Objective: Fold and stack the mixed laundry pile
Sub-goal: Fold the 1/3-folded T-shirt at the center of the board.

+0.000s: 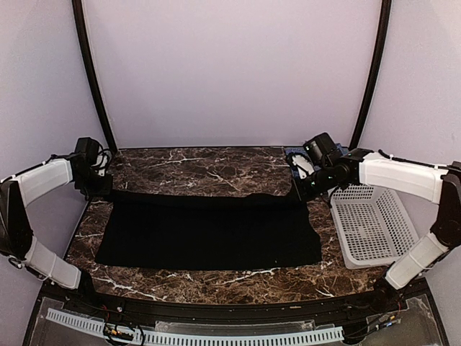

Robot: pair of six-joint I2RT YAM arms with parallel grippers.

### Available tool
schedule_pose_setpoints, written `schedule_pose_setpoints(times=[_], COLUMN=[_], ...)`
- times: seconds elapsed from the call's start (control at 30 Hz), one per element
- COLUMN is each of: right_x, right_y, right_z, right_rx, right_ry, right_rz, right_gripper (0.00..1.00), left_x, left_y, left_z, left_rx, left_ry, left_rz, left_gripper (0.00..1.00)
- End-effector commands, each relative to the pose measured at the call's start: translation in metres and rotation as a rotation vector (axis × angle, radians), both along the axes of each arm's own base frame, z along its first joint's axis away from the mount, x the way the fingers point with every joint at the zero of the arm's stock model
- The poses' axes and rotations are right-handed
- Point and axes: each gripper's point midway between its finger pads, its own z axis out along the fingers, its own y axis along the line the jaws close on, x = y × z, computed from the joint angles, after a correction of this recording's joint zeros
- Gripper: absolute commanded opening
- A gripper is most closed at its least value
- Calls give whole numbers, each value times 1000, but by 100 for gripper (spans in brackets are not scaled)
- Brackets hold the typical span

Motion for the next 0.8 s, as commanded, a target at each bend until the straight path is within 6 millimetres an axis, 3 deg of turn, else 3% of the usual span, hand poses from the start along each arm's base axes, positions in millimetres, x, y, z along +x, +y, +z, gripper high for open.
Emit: schedule_pose_setpoints(times=[0.0,0.2,0.33,0.53,0.77], right_x=[-14,-24,-27,-30,-39], right_y=[2,5,7,4,2], right_z=[-22,-51,-59,-70,-68], right_rx=[-12,-54,-63,-99,-125], right_ry=[52,117,142,180,189], right_rz=[-24,-12,-6,-8,7], right_gripper=[0,0,0,0,0], left_x=[-6,-17,-23,-26,-28], left_y=[-4,-12,-12,-7,1], left_z=[-8,-51,-65,-61,-55], left_rx=[5,83,175,261,323], left_ry=[22,203,292,312,346], left_rz=[-34,-62,-76,-93,-77], left_gripper=[0,0,0,0,2])
